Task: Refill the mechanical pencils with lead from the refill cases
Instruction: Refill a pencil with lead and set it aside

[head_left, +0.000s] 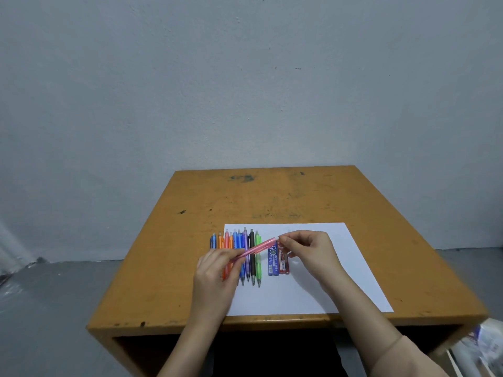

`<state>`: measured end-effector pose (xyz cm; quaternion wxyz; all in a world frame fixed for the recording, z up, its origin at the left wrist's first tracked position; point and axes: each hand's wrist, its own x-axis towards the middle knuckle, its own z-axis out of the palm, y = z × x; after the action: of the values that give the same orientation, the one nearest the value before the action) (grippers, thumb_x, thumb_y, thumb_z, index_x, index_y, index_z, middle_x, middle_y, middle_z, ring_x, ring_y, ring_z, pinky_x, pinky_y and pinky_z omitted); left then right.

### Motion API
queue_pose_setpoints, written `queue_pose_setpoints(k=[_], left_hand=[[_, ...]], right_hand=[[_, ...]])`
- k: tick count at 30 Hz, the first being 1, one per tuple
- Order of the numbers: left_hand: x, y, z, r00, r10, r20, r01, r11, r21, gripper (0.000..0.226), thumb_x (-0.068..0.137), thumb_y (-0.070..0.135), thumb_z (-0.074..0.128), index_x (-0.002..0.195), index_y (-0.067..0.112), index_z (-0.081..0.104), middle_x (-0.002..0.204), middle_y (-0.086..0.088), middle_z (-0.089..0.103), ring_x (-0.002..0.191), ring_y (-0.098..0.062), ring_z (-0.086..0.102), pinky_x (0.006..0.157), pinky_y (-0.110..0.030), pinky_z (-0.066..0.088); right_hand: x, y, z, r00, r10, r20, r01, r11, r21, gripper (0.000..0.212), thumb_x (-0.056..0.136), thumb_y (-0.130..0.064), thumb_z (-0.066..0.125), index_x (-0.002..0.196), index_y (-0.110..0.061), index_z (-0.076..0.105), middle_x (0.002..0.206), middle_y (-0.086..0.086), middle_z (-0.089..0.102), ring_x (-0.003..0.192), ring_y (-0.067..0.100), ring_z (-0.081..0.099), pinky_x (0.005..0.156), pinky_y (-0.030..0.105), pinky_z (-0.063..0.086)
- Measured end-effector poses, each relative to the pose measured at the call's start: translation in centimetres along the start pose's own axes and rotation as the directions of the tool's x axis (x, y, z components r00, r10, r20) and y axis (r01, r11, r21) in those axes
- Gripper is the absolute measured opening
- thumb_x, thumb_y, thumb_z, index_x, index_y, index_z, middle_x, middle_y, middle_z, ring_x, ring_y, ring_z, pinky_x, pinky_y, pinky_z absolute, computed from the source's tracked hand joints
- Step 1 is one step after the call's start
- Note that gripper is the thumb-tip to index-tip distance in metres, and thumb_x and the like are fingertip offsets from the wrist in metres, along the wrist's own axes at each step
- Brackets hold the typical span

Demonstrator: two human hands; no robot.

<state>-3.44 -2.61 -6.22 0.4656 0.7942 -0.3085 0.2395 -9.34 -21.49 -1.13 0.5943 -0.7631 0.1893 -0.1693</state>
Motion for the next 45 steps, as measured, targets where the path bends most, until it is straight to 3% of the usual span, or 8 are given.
queue_pose_setpoints(k=[16, 19, 23, 29, 33, 36, 40, 45], left_hand=[[-0.1, 0.1, 0.1, 0.999, 0.039, 0.007, -0.039, 0.999, 0.021, 0.023, 0.077, 0.012, 0.076, 0.098, 0.018, 0.072, 0.092, 0.018, 0.064, 0.091, 0.004, 0.054, 0.077, -0.037, 0.053], [-0.1, -0.1, 0.1, 0.999, 0.043, 0.008, -0.043, 0.999, 0.020, 0.018, 0.082, 0.027, 0.070, 0.098, 0.018, 0.072, 0.091, 0.016, 0.065, 0.090, 0.003, 0.055, 0.078, -0.034, 0.051], [-0.1, 0.0, 0.2, 0.998, 0.055, 0.019, -0.056, 0.998, 0.043, 0.030, 0.085, 0.038, 0.054, 0.098, 0.018, 0.072, 0.091, 0.016, 0.065, 0.089, 0.003, 0.054, 0.077, -0.029, 0.048], [-0.2, -0.2, 0.2, 0.999, 0.042, 0.025, -0.044, 0.996, 0.072, 0.018, 0.087, 0.031, 0.065, 0.098, 0.018, 0.072, 0.090, 0.012, 0.068, 0.090, 0.002, 0.054, 0.078, -0.024, 0.045], [0.0, 0.0, 0.0, 0.999, -0.032, -0.010, 0.033, 0.999, 0.043, 0.015, 0.083, 0.016, 0.070, 0.098, 0.017, 0.072, 0.090, 0.017, 0.065, 0.089, 0.001, 0.054, 0.077, -0.025, 0.047], [0.2, 0.4, -0.3, 0.994, -0.103, -0.025, 0.103, 0.995, -0.014, 0.019, 0.083, 0.023, 0.066, 0.100, 0.018, 0.072, 0.092, 0.030, 0.057, 0.088, 0.003, 0.057, 0.078, -0.029, 0.051], [0.2, 0.7, -0.3, 0.996, -0.094, -0.010, 0.094, 0.996, -0.006, 0.020, 0.082, 0.022, 0.067, 0.101, 0.018, 0.071, 0.092, 0.032, 0.054, 0.089, 0.006, 0.055, 0.078, -0.031, 0.052], [0.0, 0.8, -0.4, 0.997, -0.075, -0.009, 0.075, 0.997, 0.004, 0.026, 0.082, 0.031, 0.059, 0.100, 0.017, 0.072, 0.092, 0.019, 0.061, 0.087, 0.002, 0.056, 0.077, -0.035, 0.053]], right_hand=[[-0.2, -0.6, 0.1, 1.000, 0.003, -0.016, -0.003, 0.999, -0.032, 0.011, 0.090, -0.017, 0.063, 0.085, -0.014, 0.072, 0.078, -0.001, 0.071, 0.069, 0.003, 0.065, 0.058, 0.012, 0.048], [-0.2, -0.7, 0.1, 1.000, 0.010, -0.021, -0.010, 1.000, -0.019, 0.011, 0.090, -0.017, 0.062, 0.085, -0.014, 0.071, 0.078, -0.002, 0.071, 0.067, 0.001, 0.065, 0.056, 0.011, 0.048], [-0.2, -0.8, 0.0, 1.000, 0.012, -0.024, -0.013, 1.000, -0.025, 0.011, 0.091, -0.016, 0.062, 0.086, -0.013, 0.071, 0.079, -0.001, 0.070, 0.066, 0.000, 0.064, 0.054, 0.010, 0.047], [0.0, -0.5, 0.0, 1.000, 0.000, -0.025, -0.001, 0.999, -0.034, 0.013, 0.092, -0.014, 0.060, 0.084, -0.011, 0.070, 0.075, -0.001, 0.069, 0.062, -0.004, 0.062, 0.054, 0.010, 0.047], [0.3, -0.2, -0.7, 0.993, 0.014, -0.115, -0.003, 0.996, 0.092, 0.014, 0.092, -0.009, 0.059, 0.082, -0.008, 0.069, 0.073, 0.005, 0.069, 0.061, 0.006, 0.063, 0.065, 0.018, 0.054], [1.0, 0.3, -2.0, 0.986, 0.032, -0.161, -0.009, 0.990, 0.139, 0.015, 0.091, -0.008, 0.060, 0.079, -0.009, 0.070, 0.072, 0.007, 0.070, 0.064, 0.012, 0.063, 0.076, 0.027, 0.054], [2.3, 0.7, -2.5, 0.980, 0.038, -0.196, -0.029, 0.999, 0.046, 0.018, 0.091, -0.010, 0.061, 0.074, -0.014, 0.068, 0.068, 0.005, 0.068, 0.065, 0.015, 0.062, 0.076, 0.031, 0.051], [4.5, 0.9, -2.4, 0.986, 0.017, -0.163, -0.058, 0.967, -0.249, 0.018, 0.092, -0.015, 0.061, 0.075, -0.016, 0.065, 0.065, -0.004, 0.061, 0.065, 0.012, 0.055, 0.057, 0.019, 0.039]])
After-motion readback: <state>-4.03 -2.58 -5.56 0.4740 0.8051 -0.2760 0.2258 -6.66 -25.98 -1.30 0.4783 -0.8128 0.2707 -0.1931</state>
